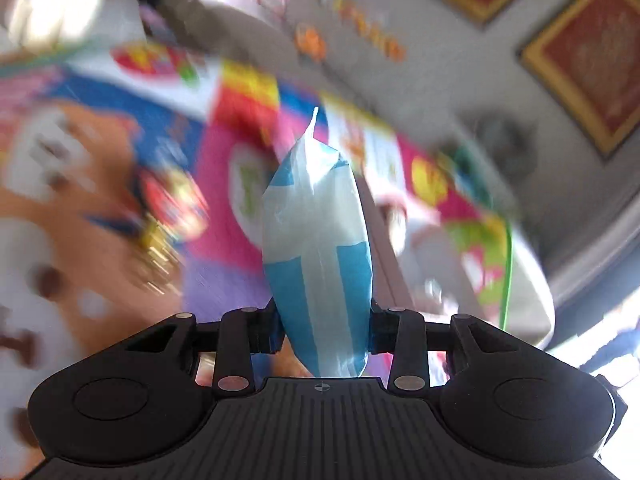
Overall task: Organize objects
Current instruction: 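Grasp the blue-white tissue pack with the left tool and lift, then carry the tissue pack to the box with the left tool while the right tool grasps the bread bun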
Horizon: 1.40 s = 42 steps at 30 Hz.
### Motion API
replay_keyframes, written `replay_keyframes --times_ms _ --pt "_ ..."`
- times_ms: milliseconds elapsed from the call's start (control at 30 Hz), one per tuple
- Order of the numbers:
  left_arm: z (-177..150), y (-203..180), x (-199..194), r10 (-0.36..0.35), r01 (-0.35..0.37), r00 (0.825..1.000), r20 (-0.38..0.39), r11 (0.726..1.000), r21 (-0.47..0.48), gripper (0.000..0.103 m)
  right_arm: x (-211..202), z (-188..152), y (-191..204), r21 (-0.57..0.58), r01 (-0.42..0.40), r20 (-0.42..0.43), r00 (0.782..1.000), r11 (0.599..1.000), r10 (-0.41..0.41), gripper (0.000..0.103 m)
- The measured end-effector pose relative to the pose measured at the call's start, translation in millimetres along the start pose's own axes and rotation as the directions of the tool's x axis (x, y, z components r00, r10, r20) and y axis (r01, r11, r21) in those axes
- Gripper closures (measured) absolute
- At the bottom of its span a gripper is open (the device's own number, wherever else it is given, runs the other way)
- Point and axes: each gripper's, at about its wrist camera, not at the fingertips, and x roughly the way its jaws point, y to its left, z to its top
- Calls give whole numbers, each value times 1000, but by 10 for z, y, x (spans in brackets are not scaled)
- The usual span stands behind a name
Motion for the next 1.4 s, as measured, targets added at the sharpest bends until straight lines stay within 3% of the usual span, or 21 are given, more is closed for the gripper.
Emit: replay_keyframes --times_ms 67,133,200,267,367,433,533,667,700,767,833,967,1233,1300,1367,1400 --pt "-37 122 -256 60 -63 991 123 998 15 63 -81 275 31 9 -34 2 999 999 34 0" --pt "-117 324 -396 114 -112 968 222 993 -21 63 -85 659 86 41 -68 -13 998 997 69 0" --pt "-208 570 -402 136 -113 955 264 989 -100 63 69 1079 151 87 -102 -53 993 991 107 0" --pt "-298 816 -346 132 -84 952 275 980 -180 63 409 1488 266 101 -103 -120 986 990 115 0" --pt "-415 1031 -254 109 -45 961 254 968 -248 63 1160 1939 517 45 1 -214 977 999 9 0" --pt "-421 1057 -264 84 -20 963 255 969 -244 63 1691 2095 648 -23 102 -229 968 995 -104 1" --pt "-448 998 -249 92 -43 965 246 980 -196 63 2416 2186 682 -65 202 -261 942 977 -213 13" --pt "-444 991 -198 84 -36 964 252 981 -189 63 3076 2206 602 -84 314 -299 897 946 -325 17" --pt "-447 1007 -195 79 -29 965 251 980 -198 63 3160 2208 562 -96 330 -302 889 939 -344 21" --pt "-426 1020 -180 74 -19 966 249 976 -218 63 3287 2188 495 -111 318 -339 878 942 -337 40" --pt "-411 1025 -183 67 -6 967 247 970 -241 63 3253 2150 474 -107 309 -360 874 945 -327 42" --pt "-431 1037 -209 61 5 967 249 967 -256 63 2877 1969 579 -93 190 -416 884 977 -211 46" --pt "-436 1065 -216 58 8 968 244 965 -262 63 1873 1238 1049 -134 -56 -500 866 989 -19 45" --pt "-438 1060 -216 61 4 967 246 966 -259 63 1461 1169 1154 -202 -70 -432 902 977 -25 42" --pt "-445 1039 -222 66 -1 965 253 968 -250 63 978 1093 1196 -294 -59 -302 953 954 -34 30" --pt "-445 1022 -228 69 -5 964 256 970 -242 63 724 1016 1209 -329 -61 -246 969 942 -23 18"
